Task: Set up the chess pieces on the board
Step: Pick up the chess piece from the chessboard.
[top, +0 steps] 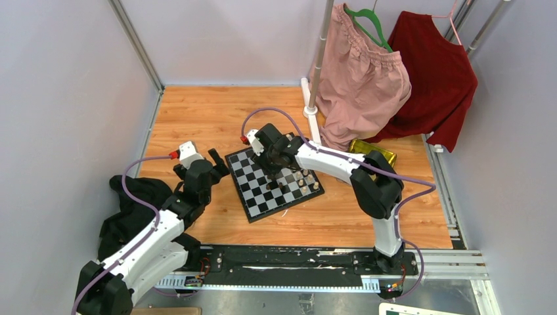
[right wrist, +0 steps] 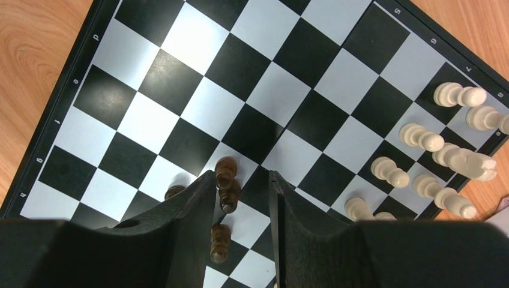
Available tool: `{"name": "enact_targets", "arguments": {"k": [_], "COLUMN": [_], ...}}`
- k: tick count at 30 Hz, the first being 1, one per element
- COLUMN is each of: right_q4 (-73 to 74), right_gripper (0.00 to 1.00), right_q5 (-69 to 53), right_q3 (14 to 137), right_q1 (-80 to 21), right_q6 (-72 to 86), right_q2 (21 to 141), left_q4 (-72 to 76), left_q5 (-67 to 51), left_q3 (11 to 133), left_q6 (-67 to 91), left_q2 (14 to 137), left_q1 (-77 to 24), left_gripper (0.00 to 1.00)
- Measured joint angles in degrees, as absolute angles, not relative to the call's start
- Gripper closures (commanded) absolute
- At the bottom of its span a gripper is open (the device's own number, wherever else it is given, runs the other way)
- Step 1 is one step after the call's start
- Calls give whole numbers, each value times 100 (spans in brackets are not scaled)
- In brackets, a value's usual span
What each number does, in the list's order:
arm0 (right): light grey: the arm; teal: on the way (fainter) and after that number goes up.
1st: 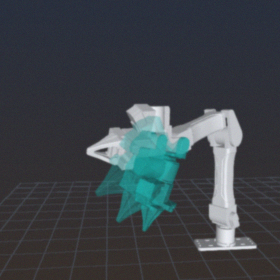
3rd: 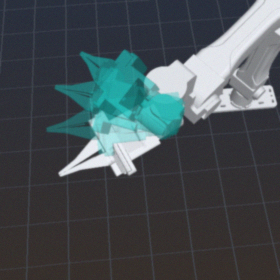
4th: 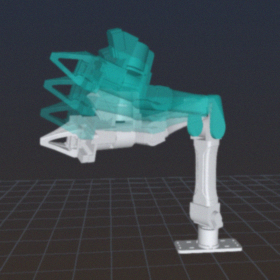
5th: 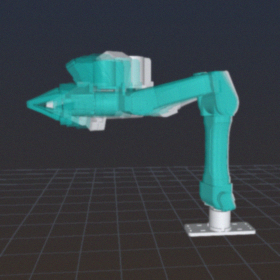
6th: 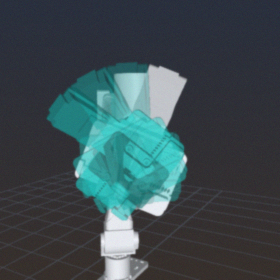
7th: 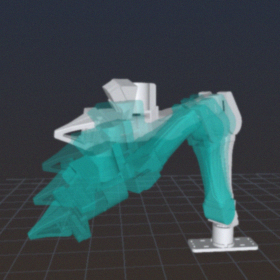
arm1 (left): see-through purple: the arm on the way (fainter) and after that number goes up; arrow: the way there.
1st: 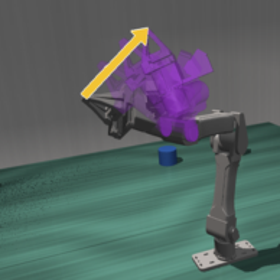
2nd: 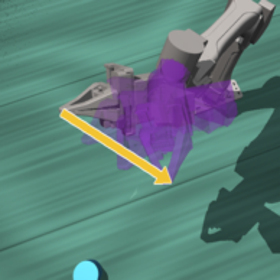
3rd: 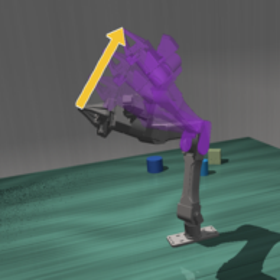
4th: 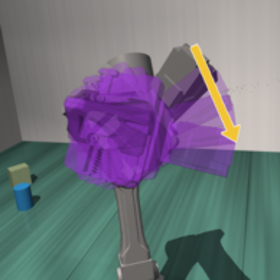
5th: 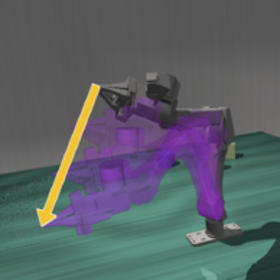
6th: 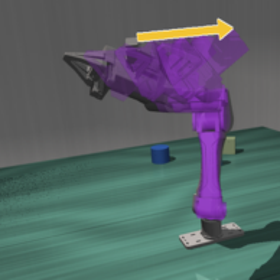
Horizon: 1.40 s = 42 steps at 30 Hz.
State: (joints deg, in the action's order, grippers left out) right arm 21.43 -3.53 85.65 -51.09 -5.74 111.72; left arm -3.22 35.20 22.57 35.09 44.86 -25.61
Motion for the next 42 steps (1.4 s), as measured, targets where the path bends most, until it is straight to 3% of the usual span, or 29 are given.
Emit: {"name": "enact_targets", "arguments": {"k": [26,33,42], "right_q4": [2257,2265,2410], "right_gripper": [76,100,100], "right_q5": [-576,-596,-598], "right_q3": [8731,8731,8873], "right_q1": [-5113,-5113,-5116], "right_q6": [-582,-574,-587], "right_q2": [11531,11531,11555], "left_q4": [-318,-320,-325], "left_q5": [3522,3524,3566], "left_q3": [2255,2255,2255], "left_q6": [3511,3514,3546], "left_q2": [4410,4397,4357], "left_q1": [-2561,-2561,-2561], "left_gripper": [1,1,1]}}
